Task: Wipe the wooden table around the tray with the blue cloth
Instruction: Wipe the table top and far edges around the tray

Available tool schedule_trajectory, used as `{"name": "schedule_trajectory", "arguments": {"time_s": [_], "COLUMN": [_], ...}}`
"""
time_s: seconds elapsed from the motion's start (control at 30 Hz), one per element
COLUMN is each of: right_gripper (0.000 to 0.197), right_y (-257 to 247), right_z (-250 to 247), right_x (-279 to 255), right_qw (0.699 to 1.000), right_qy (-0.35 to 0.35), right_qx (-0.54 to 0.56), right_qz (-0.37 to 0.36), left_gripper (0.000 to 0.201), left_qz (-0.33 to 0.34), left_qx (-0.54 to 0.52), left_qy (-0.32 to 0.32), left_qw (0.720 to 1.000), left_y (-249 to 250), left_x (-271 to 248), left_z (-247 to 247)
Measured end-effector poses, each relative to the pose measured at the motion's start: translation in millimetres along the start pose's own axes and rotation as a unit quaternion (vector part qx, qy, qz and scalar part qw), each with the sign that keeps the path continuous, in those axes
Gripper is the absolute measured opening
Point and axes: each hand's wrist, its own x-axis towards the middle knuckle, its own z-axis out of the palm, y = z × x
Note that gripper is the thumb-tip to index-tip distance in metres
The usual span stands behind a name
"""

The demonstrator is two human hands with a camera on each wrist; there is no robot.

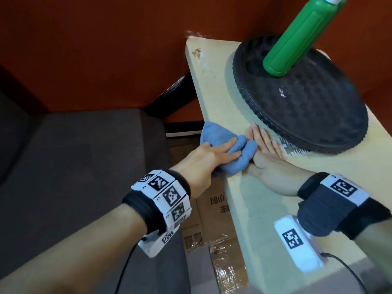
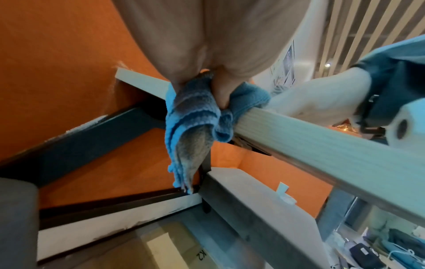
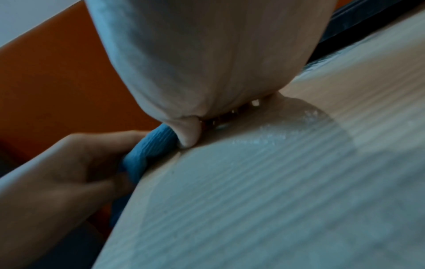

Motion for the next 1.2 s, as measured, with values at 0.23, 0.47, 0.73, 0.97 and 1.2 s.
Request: {"name": "schedule_trajectory", "arguments": {"time_s": [0.23, 0.47, 0.73, 0.97, 1.2], "right_gripper": [0.072, 0.072, 0.077, 0.064, 0.070], "right_y": [0.8, 14.9, 19.5, 25.7, 37.8], "right_z": [-1.9, -2.4, -0.9, -2.6, 13.5], "right_x": [3.4, 2.7, 7.5, 7.3, 15.5], "right_qw": [1.000, 0.999, 0.999, 0.993, 0.989], "right_qy": [0.010, -0.005, 0.011, 0.031, 0.086], "right_qx": [-0.002, 0.018, 0.033, 0.091, 0.068], "right_qz": [0.013, -0.032, -0.033, -0.071, -0.095], "left_gripper": [0.075, 0.076, 0.078, 0.082, 0.083], "left_qz": [-0.055, -0.007, -0.041, -0.055, -0.055], "left_qx": [-0.023, -0.035, -0.072, -0.004, 0.053], "left_qy": [0.005, -0.057, -0.061, -0.032, -0.060], "left_qw": [0.998, 0.998, 0.995, 0.998, 0.995], "left_y": [31.7, 69.7, 19.2, -8.9, -57.2], "left_x": [-11.5, -63.3, -19.3, 9.6, 58.7], "left_z": [-8.6, 23.2, -7.7, -26.0, -73.7]}}
